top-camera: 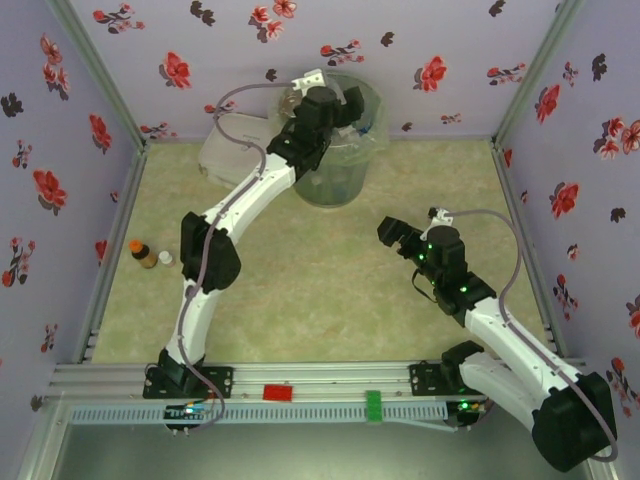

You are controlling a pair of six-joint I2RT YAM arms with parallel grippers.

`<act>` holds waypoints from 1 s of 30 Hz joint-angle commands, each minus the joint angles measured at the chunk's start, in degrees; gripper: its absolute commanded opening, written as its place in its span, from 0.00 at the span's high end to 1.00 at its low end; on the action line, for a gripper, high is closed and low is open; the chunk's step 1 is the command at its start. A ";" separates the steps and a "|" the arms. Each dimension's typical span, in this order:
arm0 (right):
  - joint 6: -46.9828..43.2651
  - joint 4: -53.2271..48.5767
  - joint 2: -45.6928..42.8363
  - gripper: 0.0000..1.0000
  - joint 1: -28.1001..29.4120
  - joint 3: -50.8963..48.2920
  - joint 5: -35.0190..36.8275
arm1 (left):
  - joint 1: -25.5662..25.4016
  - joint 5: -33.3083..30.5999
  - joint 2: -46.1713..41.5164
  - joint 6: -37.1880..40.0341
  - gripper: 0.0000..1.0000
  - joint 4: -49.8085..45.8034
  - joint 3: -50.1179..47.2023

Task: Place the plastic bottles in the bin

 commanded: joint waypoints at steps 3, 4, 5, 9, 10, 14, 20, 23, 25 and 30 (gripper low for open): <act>-1.24 -0.35 -0.45 0.00 -0.55 -0.10 1.35 | -0.16 -0.10 -8.67 3.76 0.00 4.07 -4.54; -1.26 -0.57 -0.41 0.00 -0.56 -0.02 1.27 | -0.38 0.71 -9.48 4.04 0.00 3.93 -5.19; -1.42 -0.93 -0.41 0.00 -0.55 0.14 1.26 | -0.68 1.37 -10.51 4.74 0.00 3.91 -6.04; -2.42 -2.72 -0.47 0.01 -0.54 0.85 1.16 | -3.12 2.63 -14.73 9.53 0.00 4.73 -10.12; -2.62 -2.86 -0.48 0.00 -0.49 0.82 1.25 | -3.51 3.16 -15.51 10.19 0.00 5.26 -11.04; -3.58 -3.15 -0.02 0.00 -0.72 1.04 1.59 | -3.47 11.45 -15.57 10.47 0.00 6.13 -10.16; -3.12 -3.53 -0.86 0.00 -0.69 0.89 1.60 | -3.35 16.18 -8.86 10.74 0.00 -1.15 0.97; -3.02 -3.63 -1.43 0.00 -0.74 0.71 1.87 | -2.82 16.19 -5.82 8.90 0.00 -2.44 3.41; -3.05 -3.86 -1.77 0.00 -0.72 0.78 2.05 | -2.00 16.44 -4.16 6.47 0.00 -3.14 4.31; -3.79 -4.85 -2.58 0.00 -0.76 0.89 2.92 | 0.34 18.99 -0.45 1.21 0.00 -5.05 5.61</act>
